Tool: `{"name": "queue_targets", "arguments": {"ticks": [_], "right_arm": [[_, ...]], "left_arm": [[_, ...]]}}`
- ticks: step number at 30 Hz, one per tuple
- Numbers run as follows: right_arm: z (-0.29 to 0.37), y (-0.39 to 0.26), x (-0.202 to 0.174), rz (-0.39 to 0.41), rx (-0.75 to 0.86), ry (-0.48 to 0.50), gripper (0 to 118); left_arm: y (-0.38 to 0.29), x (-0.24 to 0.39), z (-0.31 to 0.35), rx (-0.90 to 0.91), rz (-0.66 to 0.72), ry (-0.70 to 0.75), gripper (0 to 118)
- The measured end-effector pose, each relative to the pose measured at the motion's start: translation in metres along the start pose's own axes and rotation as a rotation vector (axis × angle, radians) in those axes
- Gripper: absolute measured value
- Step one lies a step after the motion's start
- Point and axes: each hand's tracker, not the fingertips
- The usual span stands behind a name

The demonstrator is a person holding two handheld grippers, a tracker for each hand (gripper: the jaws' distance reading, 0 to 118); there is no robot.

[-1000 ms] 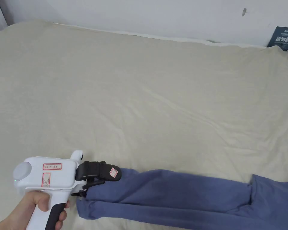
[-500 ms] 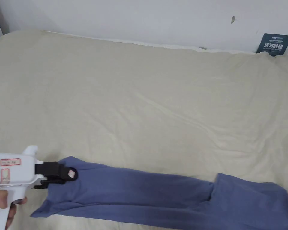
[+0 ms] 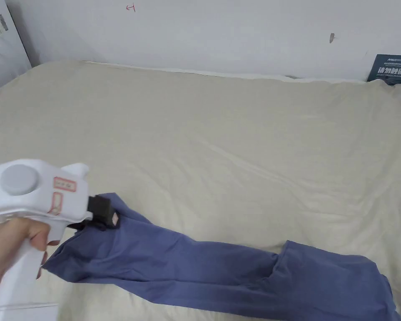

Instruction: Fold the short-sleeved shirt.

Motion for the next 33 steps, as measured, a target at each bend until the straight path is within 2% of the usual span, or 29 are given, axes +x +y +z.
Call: {"name": "queue_targets", "arguments": {"ticks": [3,7,12,13,14,15,16,19,21,22,23,24,25,27,29,31,33], "right_arm": [[0.007,-0.003,0.000,0.020,0.007,0.026,0],[0.016,-0.007,0.001,0.041,0.018,0.064,0],[0.018,-0.011,0.005,0.033,0.023,0.118,0],[0.017,-0.012,0.006,0.032,0.023,0.119,0],[0.015,-0.014,0.006,0.031,0.023,0.121,0],[0.013,-0.016,0.007,0.028,0.018,0.122,0],[0.012,-0.017,0.008,0.020,0.010,0.122,0],[0.016,-0.024,0.010,-0.016,0.002,0.110,0],[0.022,-0.028,0.012,-0.032,-0.004,0.122,0],[0.024,-0.030,0.013,-0.035,-0.003,0.122,0],[0.025,-0.032,0.014,-0.037,-0.003,0.122,0],[0.025,-0.033,0.016,-0.040,-0.006,0.121,0],[0.025,-0.033,0.016,-0.043,-0.009,0.117,0],[0.023,-0.033,0.017,-0.044,-0.011,0.123,0],[0.018,-0.030,0.016,-0.040,-0.021,0.143,0],[0.012,-0.029,0.012,-0.035,-0.023,0.153,0],[0.008,-0.027,0.010,-0.035,-0.038,0.179,0]], "left_arm": [[0.004,0.048,-0.002,-0.006,-0.096,0.069,5],[0.008,0.110,-0.020,-0.053,-0.155,0.112,5],[-0.005,0.198,-0.081,-0.108,-0.341,0.247,8],[-0.011,0.216,-0.099,-0.139,-0.379,0.278,19],[-0.018,0.234,-0.120,-0.150,-0.407,0.298,60],[-0.028,0.252,-0.139,-0.150,-0.444,0.308,118],[-0.038,0.272,-0.161,-0.129,-0.461,0.223,107],[-0.041,0.301,-0.192,-0.104,-0.434,0.082,101],[-0.050,0.300,-0.183,-0.082,-0.343,0.035,101],[-0.049,0.293,-0.172,-0.067,-0.339,-0.005,97],[-0.050,0.280,-0.156,-0.040,-0.355,-0.076,79],[-0.045,0.262,-0.144,0.002,-0.361,-0.095,6],[-0.044,0.244,-0.134,0.019,-0.332,-0.075,0],[-0.041,0.199,-0.115,0.005,-0.253,0.107,0],[-0.039,0.160,-0.110,0.002,-0.281,0.290,0],[-0.045,0.132,-0.121,-0.057,-0.300,0.607,0],[-0.057,0.126,-0.143,-0.111,-0.342,0.751,0]]}}
